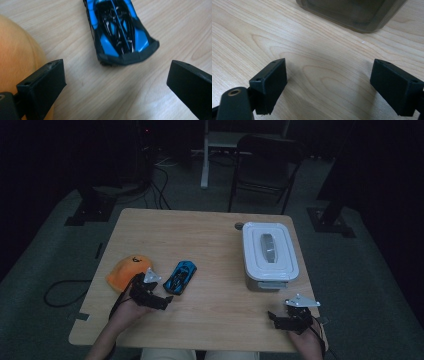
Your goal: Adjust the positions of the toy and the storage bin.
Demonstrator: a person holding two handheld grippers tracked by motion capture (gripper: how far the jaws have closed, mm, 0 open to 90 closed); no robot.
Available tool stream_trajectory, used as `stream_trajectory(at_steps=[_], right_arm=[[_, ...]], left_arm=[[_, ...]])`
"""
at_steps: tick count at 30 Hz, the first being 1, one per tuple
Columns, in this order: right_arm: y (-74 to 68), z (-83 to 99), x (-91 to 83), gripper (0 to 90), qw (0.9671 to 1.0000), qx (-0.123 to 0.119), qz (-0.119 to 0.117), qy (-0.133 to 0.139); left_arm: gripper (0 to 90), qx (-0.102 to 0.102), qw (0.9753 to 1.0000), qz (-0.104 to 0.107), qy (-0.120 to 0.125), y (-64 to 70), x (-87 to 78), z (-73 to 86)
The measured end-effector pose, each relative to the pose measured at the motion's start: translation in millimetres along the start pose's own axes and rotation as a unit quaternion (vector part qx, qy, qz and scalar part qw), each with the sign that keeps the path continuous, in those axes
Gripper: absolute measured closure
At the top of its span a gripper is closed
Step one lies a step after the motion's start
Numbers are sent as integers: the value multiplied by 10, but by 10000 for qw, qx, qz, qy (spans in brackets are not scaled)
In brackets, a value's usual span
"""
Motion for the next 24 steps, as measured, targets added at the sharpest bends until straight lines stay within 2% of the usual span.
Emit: stream_trajectory(at_steps=[8,15,21,24], right_arm=[[0,0,1,135,10000,1,1,5],[0,0,1,135,10000,2,1,5],[0,0,0,135,10000,1,2,6],[0,0,0,136,10000,2,2,6]], left_arm=[[26,-57,10000,-48,-46,25,74,-181],[26,-60,9997,-195,-146,73,218,-305],[26,-200,9987,-409,-237,88,355,-392],[26,-315,9982,-428,-264,84,407,-440]])
Point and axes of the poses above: each handheld gripper's, and its own axes: x roughly forward along the jaws, z roughly out of its underside, y roughly to its right, the point moved 3 cm from there along x, roughly forward along the jaws, and after that the axes turned 9 degrees about -x, right-handed, at the moved point
